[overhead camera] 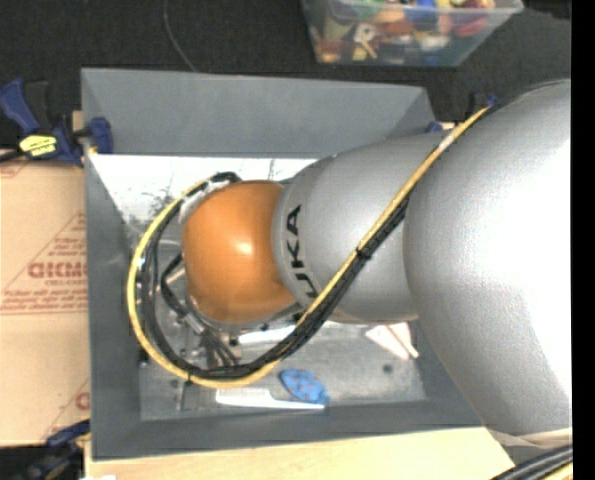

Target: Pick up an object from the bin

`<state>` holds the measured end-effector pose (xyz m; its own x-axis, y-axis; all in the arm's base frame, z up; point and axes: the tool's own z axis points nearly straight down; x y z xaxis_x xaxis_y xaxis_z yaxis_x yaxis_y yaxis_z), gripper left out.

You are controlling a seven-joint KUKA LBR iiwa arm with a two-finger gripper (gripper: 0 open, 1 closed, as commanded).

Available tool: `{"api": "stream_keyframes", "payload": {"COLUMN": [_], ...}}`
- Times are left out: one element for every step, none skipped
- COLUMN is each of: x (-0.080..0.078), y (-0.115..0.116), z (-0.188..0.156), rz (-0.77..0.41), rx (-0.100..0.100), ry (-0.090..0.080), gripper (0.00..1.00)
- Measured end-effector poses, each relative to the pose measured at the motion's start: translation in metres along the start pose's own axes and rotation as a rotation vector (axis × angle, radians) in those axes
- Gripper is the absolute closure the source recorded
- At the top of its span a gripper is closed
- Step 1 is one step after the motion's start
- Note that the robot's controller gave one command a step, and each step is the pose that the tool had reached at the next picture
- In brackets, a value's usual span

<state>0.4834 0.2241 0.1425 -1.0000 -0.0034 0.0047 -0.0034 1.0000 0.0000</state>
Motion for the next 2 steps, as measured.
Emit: {"api": "stream_keyframes", "payload": {"x": [-0.002, -0.078], "y": [-0.001, -0.085], "z": [-0.002, 0.072], "rz": [0.004, -0.053], "rx": [-0.002, -0.001], "ry": [-0.006, -0.009], "gripper": [0.0, 0.0]}}
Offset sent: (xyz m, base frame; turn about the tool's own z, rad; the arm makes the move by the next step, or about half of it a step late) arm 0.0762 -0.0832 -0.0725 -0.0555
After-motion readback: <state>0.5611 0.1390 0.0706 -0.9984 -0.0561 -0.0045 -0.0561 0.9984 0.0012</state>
